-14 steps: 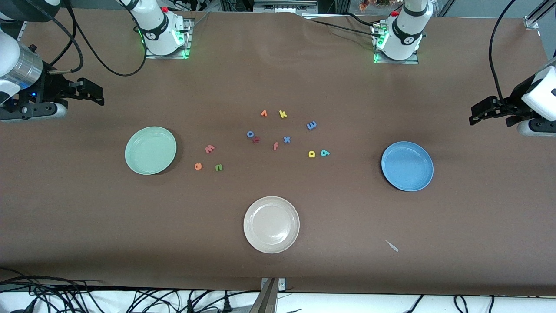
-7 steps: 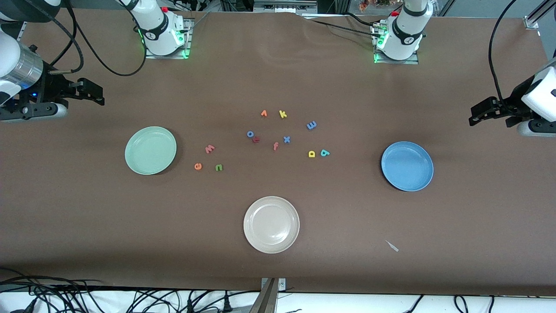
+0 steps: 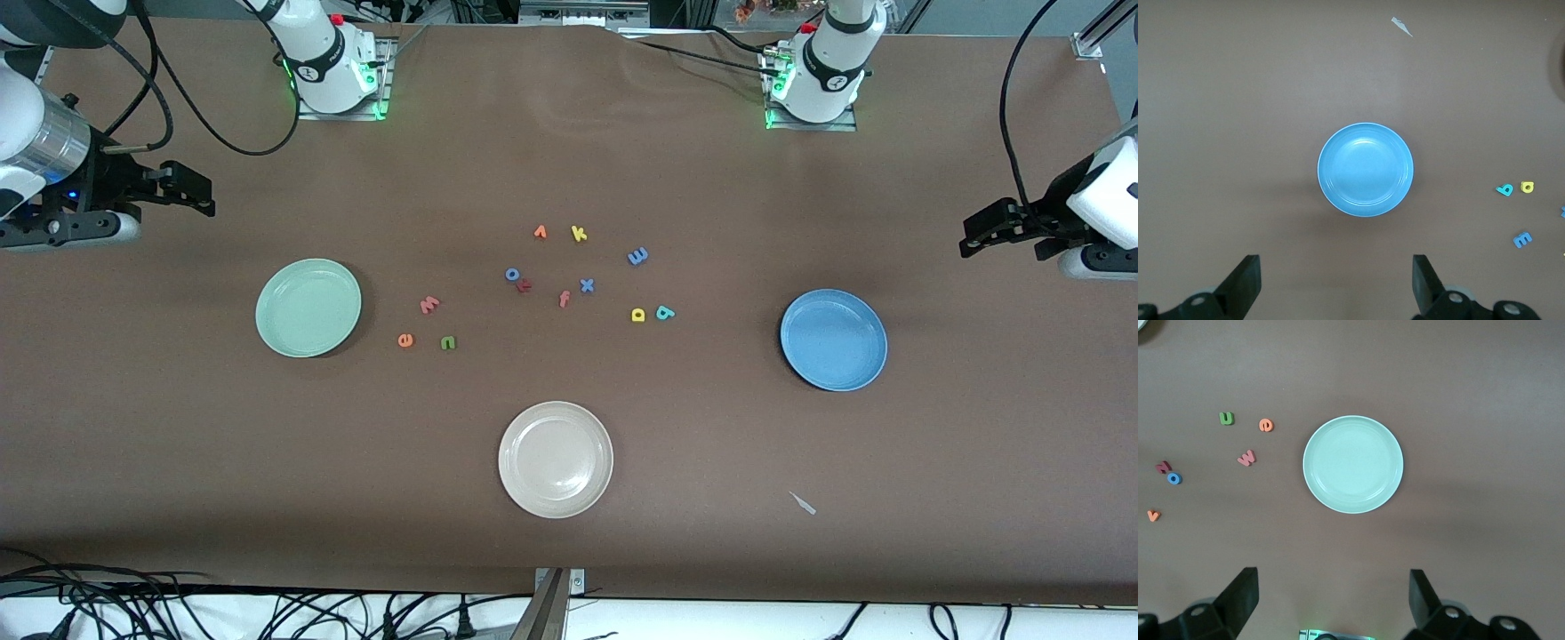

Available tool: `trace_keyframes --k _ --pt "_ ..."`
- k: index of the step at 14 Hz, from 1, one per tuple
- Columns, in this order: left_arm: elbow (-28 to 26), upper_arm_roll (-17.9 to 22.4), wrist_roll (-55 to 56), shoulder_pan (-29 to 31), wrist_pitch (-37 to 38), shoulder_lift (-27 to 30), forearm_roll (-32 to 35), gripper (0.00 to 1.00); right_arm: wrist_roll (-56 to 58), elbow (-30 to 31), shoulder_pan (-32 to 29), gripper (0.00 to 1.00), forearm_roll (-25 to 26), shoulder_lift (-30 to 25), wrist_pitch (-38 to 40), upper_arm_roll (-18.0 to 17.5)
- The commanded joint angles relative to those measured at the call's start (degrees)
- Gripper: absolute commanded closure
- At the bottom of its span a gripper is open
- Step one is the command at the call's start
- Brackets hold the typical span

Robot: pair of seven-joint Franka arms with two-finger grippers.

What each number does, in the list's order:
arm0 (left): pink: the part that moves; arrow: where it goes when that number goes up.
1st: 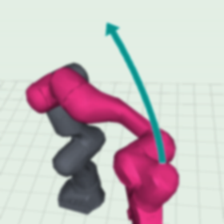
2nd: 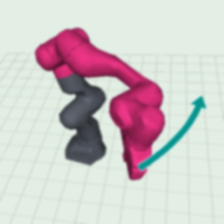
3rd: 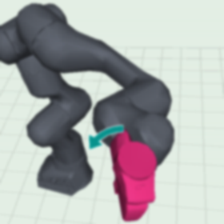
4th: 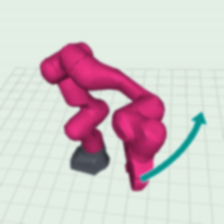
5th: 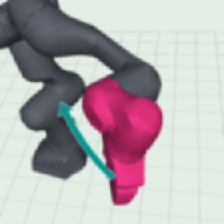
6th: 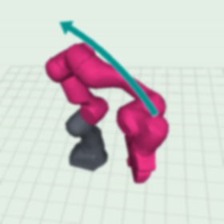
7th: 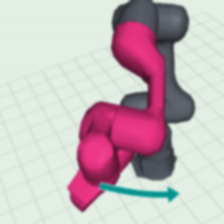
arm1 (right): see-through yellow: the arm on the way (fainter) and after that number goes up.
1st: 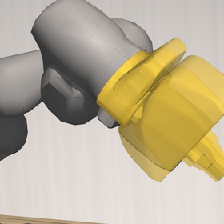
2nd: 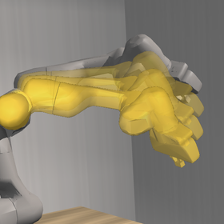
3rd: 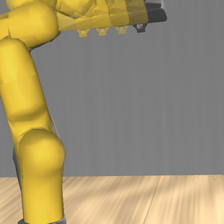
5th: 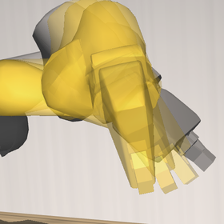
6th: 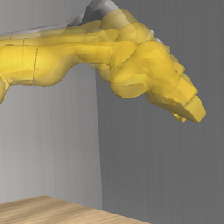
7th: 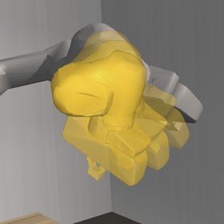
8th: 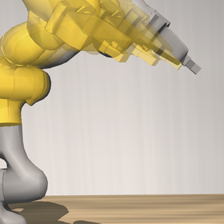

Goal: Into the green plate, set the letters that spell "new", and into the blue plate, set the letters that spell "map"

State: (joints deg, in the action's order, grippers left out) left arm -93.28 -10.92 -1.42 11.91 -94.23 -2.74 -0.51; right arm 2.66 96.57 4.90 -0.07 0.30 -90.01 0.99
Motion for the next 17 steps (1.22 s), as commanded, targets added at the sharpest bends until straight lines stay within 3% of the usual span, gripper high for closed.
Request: trace_keyframes --k 1,17 --pt "-0.8 0.1 -1.2 0.1 -0.7 0.5 -1.0 0.0 0.8 1.5 0.1 0.0 -0.1 -1.2 -0.9 0.2" --pt "-0.7 0.0 -1.2 0.1 -0.7 0.3 -1.1 0.0 -0.7 7.4 0.2 0.0 -2.2 -1.3 -8.1 -2.3"
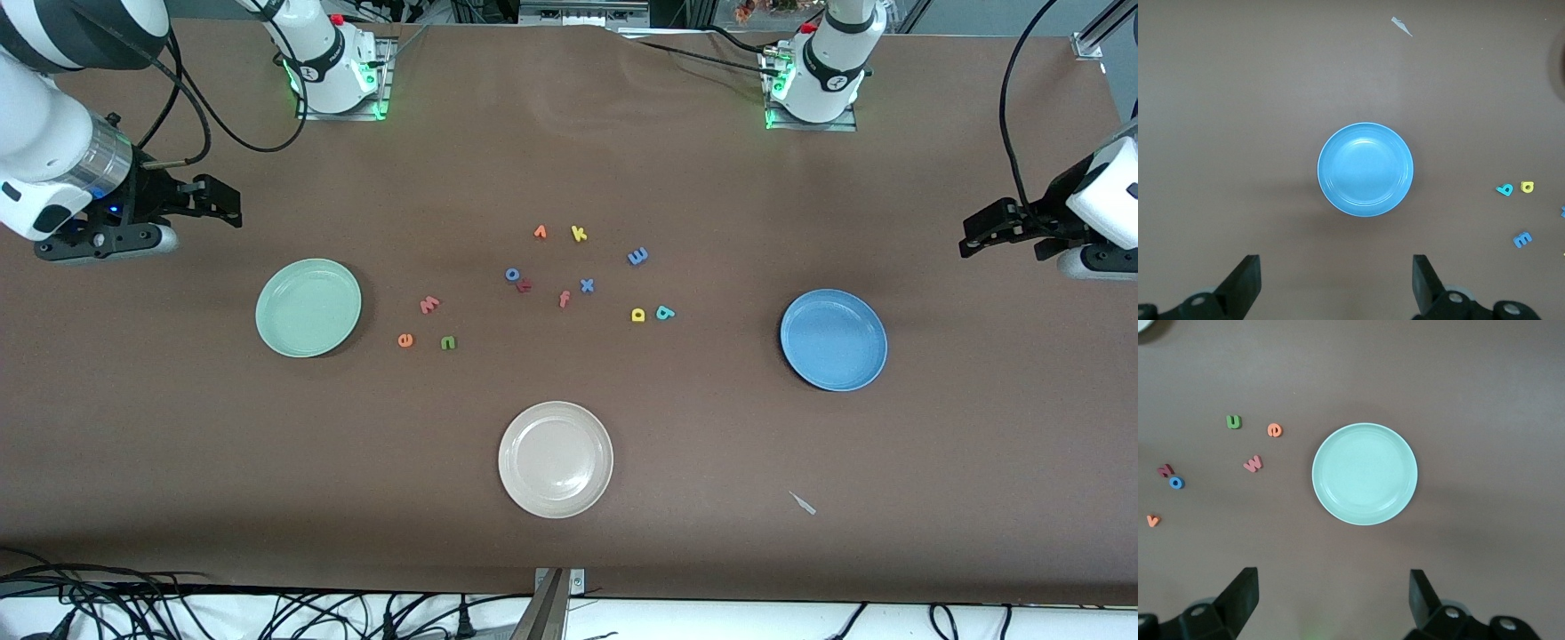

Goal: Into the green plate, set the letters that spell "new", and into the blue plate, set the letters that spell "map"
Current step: 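Move the right gripper to the pink w while the left gripper reaches the a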

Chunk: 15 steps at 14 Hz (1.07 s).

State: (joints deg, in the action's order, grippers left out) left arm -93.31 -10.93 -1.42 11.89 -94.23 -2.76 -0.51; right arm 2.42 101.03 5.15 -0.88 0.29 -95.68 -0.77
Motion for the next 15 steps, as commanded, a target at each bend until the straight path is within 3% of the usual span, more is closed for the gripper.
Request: trace_keyframes --k 1,6,11,15 --pt "-0.6 0.0 -1.2 0.2 -0.7 0.2 -1.1 0.0 -0.7 3.9 -0.1 0.0 -1.5 -1.3 -3.8 -1.8" --pt "0.1 -0.1 -0.9 0.0 -1.0 -1.3 -1.1 0.0 -5.8 7.7 -0.1 0.0 -1.4 -1.1 -8.8 -5.6" --pt "1.6 -0.8 -0.4 -2.1 -1.3 -7.5 -1.3 0.0 -9.4 16.0 -0.1 0.0 -1.4 -1.0 -19.5 -9.9" --pt "2.2 -1.0 0.8 -9.8 -2.4 -11.8 -1.9 0.0 -12.0 19.9 0.0 0.0 -1.0 1.0 -27.7 -12.6"
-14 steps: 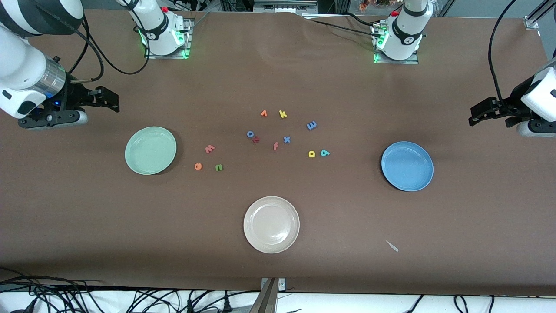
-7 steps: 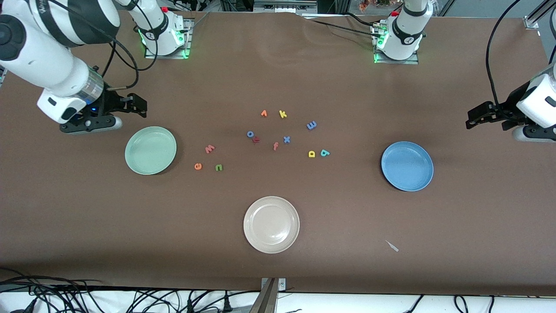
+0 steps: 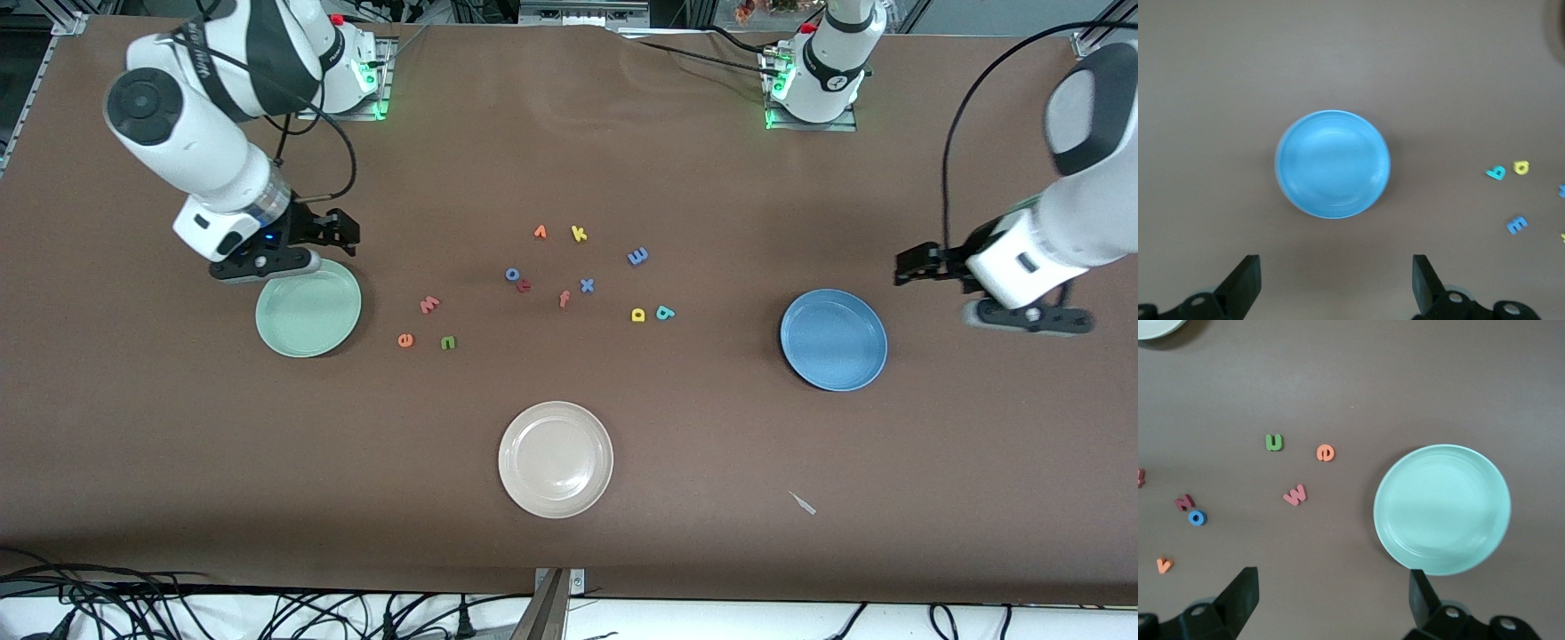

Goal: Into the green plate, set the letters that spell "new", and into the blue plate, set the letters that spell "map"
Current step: 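Move the right gripper to the pink w while the left gripper reaches the a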

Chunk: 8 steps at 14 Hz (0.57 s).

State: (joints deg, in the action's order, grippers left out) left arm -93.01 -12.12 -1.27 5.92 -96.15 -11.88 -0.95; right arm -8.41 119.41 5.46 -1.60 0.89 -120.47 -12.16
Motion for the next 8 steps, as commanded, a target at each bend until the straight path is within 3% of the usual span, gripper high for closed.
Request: trace_keyframes --k 1,8 --pt "1.1 0.2 2.0 -6.8 -3.6 -3.8 -1.4 0.0 -1.3 1.9 -0.3 0.0 -0.2 1.5 -4.1 -1.6" --pt "0.2 0.3 15.7 -19.8 -17.3 -13.2 -0.7 0.0 -1.3 7.1 2.6 0.0 0.5 10.1 -21.4 -4.1"
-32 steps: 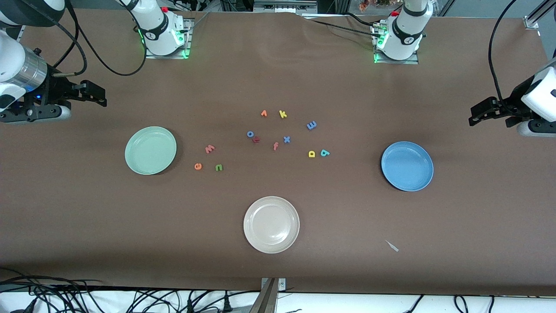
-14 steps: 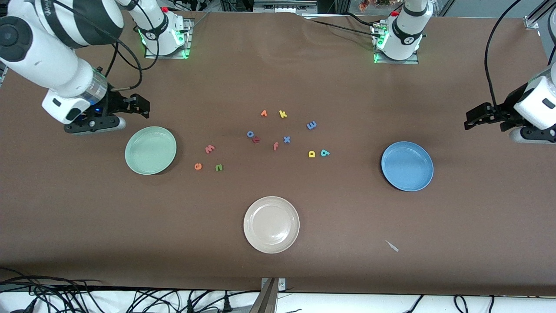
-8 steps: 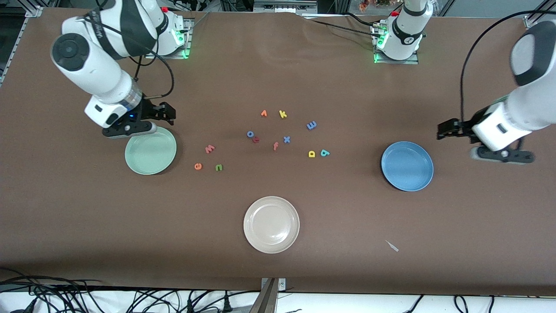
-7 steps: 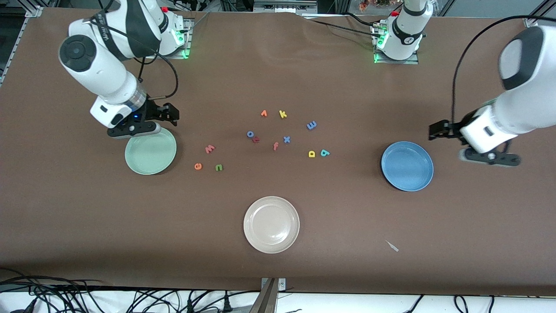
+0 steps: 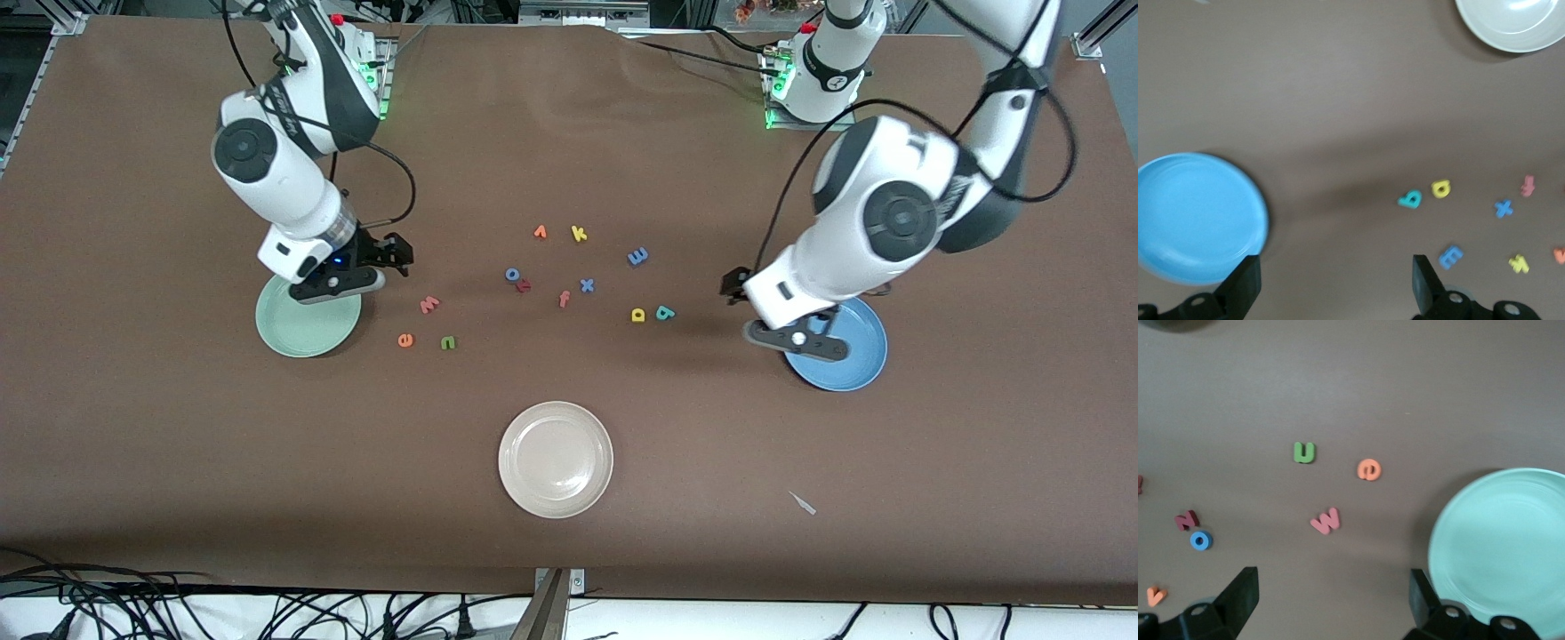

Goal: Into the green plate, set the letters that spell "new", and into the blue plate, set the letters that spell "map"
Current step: 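Move the right gripper to the pink w while the left gripper reaches the a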

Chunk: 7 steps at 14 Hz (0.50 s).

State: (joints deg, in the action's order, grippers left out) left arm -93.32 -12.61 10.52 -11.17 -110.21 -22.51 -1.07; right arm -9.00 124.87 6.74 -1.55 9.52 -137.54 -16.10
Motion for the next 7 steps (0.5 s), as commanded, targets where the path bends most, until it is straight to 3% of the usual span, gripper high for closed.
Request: trace_keyframes --k 1,4,7 --pt "-0.3 0.7 6.2 -4.4 -6.2 -3.5 -0.5 0.0 -0.6 2.7 1.6 0.0 0.5 2.5 -7.1 -0.2" --pt "-3.7 0.7 9.2 -8.2 -15.8 -6.3 -0.5 0.0 -0.1 4.4 2.8 0.0 0.6 5.4 -12.9 -0.2" --pt "-3.9 0.8 18.8 -11.2 -20.1 -10.2 3.3 0.0 0.4 4.7 2.7 0.0 4.8 8.4 -16.6 -0.2"
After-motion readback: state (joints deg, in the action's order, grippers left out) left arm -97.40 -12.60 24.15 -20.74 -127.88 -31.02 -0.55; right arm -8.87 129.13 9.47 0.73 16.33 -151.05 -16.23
